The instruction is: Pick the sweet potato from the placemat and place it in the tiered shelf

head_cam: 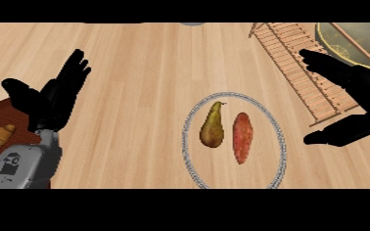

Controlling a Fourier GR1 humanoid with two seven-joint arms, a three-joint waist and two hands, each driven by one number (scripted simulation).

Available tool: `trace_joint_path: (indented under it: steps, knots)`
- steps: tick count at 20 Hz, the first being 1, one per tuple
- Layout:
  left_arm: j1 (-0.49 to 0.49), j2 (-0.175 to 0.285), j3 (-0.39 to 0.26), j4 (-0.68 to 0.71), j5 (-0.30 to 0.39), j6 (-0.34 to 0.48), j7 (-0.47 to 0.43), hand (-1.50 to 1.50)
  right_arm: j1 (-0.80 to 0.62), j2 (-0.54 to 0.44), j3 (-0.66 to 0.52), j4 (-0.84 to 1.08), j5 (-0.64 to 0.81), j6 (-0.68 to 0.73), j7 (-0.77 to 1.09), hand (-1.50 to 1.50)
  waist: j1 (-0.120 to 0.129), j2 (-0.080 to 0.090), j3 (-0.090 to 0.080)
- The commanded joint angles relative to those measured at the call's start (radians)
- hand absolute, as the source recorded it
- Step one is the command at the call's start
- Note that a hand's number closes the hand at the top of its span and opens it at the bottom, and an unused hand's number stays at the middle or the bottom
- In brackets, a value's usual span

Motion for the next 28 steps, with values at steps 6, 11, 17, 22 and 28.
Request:
trace_joint_path:
  steps: [6,11,17,22,28]
  knots:
    - [0.025,0.007,0.010,-0.013,0.001,-0.022,-0.003,0.00,-0.149,-0.048,0.270,-0.156,0.309,0.022,0.405,-1.50,0.017,0.004,0.003]
    - [-0.021,-0.034,0.008,0.028,-0.041,0.013,-0.002,0.00,-0.258,0.153,0.375,-0.104,0.400,0.029,0.567,-1.50,0.008,0.007,0.004]
    - [-0.008,-0.011,0.030,0.009,-0.024,-0.031,-0.003,0.00,-0.209,0.209,0.519,-0.071,0.526,0.068,0.649,-1.50,0.006,0.006,0.004]
    - [-0.055,-0.059,0.016,0.056,-0.060,-0.002,-0.010,0.00,-0.254,0.211,0.484,-0.013,0.526,0.154,0.662,-1.50,-0.001,0.007,0.005]
    - [-0.028,-0.040,0.056,-0.003,-0.022,-0.035,0.050,0.00,-0.194,0.264,0.510,-0.093,0.593,0.176,0.749,-1.50,-0.001,0.004,0.005]
